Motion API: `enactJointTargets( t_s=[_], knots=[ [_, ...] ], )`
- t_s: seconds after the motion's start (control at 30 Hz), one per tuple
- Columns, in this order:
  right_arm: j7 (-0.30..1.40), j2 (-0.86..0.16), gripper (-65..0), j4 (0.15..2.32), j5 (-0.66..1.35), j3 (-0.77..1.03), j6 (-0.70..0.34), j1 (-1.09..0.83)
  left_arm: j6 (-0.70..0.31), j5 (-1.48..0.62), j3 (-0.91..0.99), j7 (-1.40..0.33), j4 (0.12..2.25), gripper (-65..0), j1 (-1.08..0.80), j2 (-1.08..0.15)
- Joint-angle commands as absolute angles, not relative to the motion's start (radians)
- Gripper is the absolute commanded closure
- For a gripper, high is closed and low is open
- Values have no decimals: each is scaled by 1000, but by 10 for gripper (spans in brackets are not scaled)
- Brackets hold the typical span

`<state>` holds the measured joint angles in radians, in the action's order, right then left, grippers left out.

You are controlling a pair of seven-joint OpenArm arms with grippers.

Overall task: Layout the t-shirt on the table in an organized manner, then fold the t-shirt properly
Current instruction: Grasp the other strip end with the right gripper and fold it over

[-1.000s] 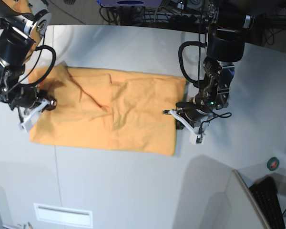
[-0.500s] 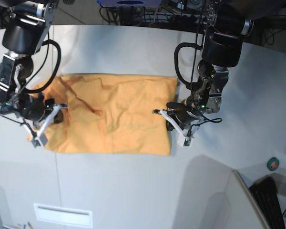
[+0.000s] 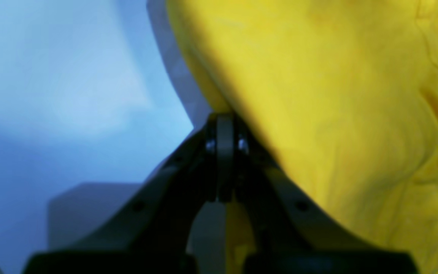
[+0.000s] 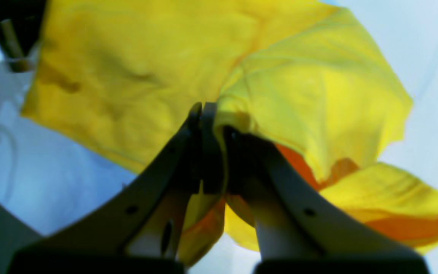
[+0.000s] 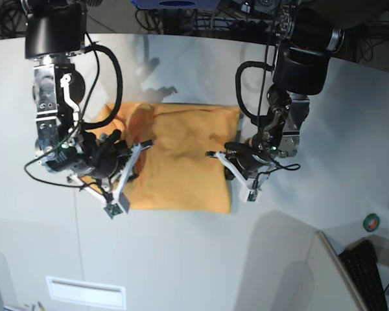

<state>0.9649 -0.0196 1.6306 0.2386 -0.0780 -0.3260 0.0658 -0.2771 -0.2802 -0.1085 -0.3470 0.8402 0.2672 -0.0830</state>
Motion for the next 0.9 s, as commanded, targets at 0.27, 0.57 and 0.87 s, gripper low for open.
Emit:
enactJointTargets(
  t_s=[0.27, 0.57, 0.87],
  knots=[
    [938, 50, 0, 1595, 246, -242, -240, 162, -283, -288, -111, -329, 855, 0, 285, -82],
    [937, 77, 0, 1388, 245, -357, -182, 280, -283, -288, -111, -329, 857, 0, 285, -87],
    [935, 117, 0, 1316, 245, -456, -182, 326, -283, -288, -111, -329, 857, 0, 285, -88]
  ],
)
